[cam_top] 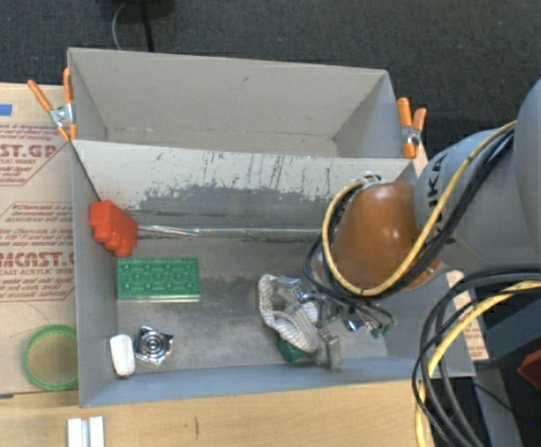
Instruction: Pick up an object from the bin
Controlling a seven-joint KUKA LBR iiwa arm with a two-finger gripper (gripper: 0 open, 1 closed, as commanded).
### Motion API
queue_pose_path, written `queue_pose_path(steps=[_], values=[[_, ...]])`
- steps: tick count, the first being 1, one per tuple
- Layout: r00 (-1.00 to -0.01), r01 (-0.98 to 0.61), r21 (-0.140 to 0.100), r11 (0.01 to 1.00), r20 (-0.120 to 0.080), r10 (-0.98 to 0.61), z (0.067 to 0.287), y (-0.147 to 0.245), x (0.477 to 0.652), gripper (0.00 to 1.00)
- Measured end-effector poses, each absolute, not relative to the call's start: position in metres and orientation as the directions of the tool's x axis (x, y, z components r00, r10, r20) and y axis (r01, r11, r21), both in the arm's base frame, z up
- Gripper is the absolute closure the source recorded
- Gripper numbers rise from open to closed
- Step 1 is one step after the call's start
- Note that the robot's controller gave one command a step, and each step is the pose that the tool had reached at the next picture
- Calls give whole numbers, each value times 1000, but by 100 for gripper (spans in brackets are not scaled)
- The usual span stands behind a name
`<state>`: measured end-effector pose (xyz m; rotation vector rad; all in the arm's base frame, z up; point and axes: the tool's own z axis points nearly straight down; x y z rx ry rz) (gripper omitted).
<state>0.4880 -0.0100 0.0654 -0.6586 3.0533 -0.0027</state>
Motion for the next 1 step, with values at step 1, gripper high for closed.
queue_pose_path(steps=[1], values=[[-920,-391,0,920,-5,-391,78,-8,489,0]])
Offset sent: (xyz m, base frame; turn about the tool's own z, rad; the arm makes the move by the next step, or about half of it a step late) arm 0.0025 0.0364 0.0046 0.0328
